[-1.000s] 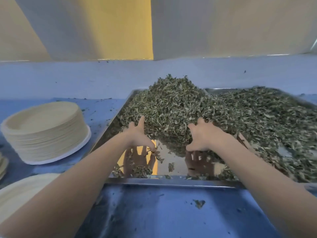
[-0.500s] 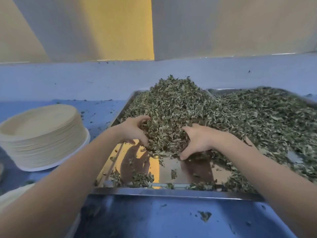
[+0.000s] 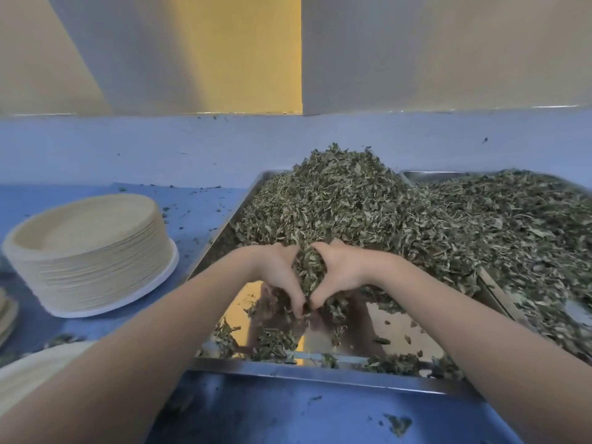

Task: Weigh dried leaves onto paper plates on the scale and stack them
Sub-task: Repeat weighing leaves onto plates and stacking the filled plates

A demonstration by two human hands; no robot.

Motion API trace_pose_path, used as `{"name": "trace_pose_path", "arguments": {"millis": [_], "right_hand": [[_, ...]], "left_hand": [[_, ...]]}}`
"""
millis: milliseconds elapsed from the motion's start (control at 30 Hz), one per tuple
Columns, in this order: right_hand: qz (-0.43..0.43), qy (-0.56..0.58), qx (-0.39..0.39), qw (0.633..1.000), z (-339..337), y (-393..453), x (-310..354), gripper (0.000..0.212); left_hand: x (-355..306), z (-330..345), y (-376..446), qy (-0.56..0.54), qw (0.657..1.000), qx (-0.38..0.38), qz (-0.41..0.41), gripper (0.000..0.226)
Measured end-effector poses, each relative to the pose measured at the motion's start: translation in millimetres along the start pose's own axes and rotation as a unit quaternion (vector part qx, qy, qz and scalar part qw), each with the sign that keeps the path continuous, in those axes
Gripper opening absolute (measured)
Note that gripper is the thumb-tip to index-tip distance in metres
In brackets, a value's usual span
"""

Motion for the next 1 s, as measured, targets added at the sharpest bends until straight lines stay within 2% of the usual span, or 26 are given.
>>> {"name": "trace_pose_path", "arguments": {"millis": [67, 100, 200, 300, 400, 600, 800, 1000], "right_hand": [[-0.008, 0.032, -0.022, 0.999, -3, 3, 9, 0.079], [-0.007, 0.048, -0.035, 0.998, -6, 3, 11, 0.073], [-0.016, 0.082, -0.073, 0.994, -15, -3, 17, 0.085], [-0.038, 0.121, -0.093, 0.988, -30, -12, 27, 0.095], [-0.055, 0.143, -0.103, 0.983, -42, -22, 42, 0.099], [-0.049, 0.100, -0.148, 0.983, -41, -37, 66, 0.073], [-0.045, 0.151, -0.176, 0.972, -50, -52, 81, 0.070], [-0.113, 0.182, -0.213, 0.953, -90, -69, 144, 0.069]], "left_hand": [[-5, 0, 0, -0.022, 0.998, -0.050, 0.018, 0.083], [-4, -3, 0, -0.032, 0.997, -0.073, 0.022, 0.085], [0, -11, -9, -0.071, 0.991, -0.112, 0.020, 0.099], [-1, -18, -30, -0.161, 0.980, -0.113, 0.028, 0.104], [1, -23, -52, -0.194, 0.972, -0.127, 0.038, 0.107], [8, -20, -76, -0.183, 0.961, -0.198, 0.066, 0.077], [12, -29, -101, -0.199, 0.946, -0.239, 0.092, 0.061], [26, -71, -173, -0.200, 0.932, -0.286, 0.098, 0.036]]}}
Point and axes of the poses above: each hand's wrist, its own y-axis towards the middle knuckle, its own z-axis out of the palm, x = y × z, the point moved 6 cm from there along y, towards the middle knuckle, and after that the axes turned 14 degrees about -y, right-handed, at the moved point
